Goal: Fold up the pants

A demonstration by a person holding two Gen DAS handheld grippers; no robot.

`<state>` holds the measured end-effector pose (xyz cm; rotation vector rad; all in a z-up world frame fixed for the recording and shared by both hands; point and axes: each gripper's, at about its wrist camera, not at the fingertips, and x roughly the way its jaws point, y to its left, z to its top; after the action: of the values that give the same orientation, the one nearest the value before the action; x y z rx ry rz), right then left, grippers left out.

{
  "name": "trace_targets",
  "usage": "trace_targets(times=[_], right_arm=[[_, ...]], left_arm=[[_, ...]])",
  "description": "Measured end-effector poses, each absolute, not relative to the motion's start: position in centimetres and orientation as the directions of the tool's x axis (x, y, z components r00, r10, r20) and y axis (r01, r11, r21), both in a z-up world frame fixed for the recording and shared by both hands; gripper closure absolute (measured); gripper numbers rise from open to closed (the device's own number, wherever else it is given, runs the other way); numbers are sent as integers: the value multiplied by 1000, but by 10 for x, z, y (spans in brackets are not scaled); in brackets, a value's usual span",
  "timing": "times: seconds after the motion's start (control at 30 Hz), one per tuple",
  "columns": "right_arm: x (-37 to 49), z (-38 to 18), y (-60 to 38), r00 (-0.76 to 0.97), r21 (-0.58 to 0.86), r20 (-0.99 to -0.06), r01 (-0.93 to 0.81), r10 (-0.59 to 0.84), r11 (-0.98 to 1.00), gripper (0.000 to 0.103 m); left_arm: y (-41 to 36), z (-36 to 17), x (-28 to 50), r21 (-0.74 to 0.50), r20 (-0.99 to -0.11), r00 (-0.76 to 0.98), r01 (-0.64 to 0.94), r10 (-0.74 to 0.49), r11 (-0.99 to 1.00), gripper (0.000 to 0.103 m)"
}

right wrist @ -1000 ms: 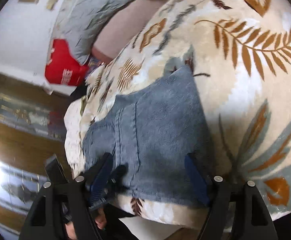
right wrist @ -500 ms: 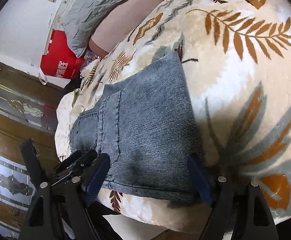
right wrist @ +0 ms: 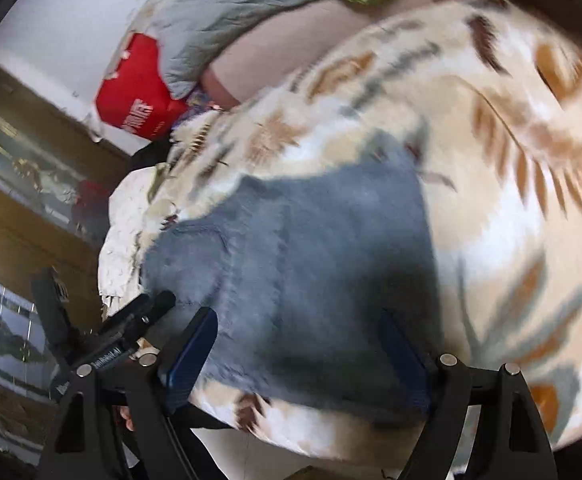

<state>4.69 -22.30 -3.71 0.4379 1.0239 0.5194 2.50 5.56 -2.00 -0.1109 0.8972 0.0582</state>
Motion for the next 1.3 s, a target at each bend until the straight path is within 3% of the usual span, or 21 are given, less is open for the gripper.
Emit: trace_targets(times=[0.13,0.23,0.27,0.4,0.57,0.63,0.7,0.93,1.0,1.13,1.17,1.3], right_arm=[[85,-39,-211,409,548,-708,-196,576,813,17],[116,-88,-206,273,470,-839,-73,471,880,18],[117,-84,-202,293,447,-843,-84,450,891,18],[120,-39,-166,308,346,-865,-207,397,915,20],[153,-2,-92,342,241,-859,-387,381,890,20],[179,-13,-59,312,189,-886,-432,343,882,31],[202,-29,-38,281,143,-915,-444,288,885,50],[229,-73,-8,196,115,-951,-495,240,861,53],[229,-74,-3,184,133,-948,-518,262,845,82],[216,-68,13,255,-6,-951,-586,177,811,93],[216,-67,16,294,-55,-944,-587,149,808,100],[221,-75,18,348,-103,-930,-553,117,827,100]], left_arm=[[99,-25,24,-80,-792,608,-192,55,978,0],[130,-29,23,-131,-802,595,-261,52,956,0],[139,-30,23,-147,-802,595,-275,48,950,0],[159,-29,24,-168,-792,607,-315,62,934,0],[166,-52,29,-104,-834,542,-337,103,936,0],[173,-62,28,-126,-850,521,-342,77,931,0],[173,-62,28,-122,-843,531,-336,82,934,0],[170,-66,31,-95,-839,536,-315,94,944,0],[170,-66,31,-94,-838,537,-314,95,945,0],[170,-67,31,-93,-837,538,-310,95,946,0],[169,-67,32,-90,-837,538,-311,97,946,0],[168,-67,32,-82,-835,540,-307,103,948,0]])
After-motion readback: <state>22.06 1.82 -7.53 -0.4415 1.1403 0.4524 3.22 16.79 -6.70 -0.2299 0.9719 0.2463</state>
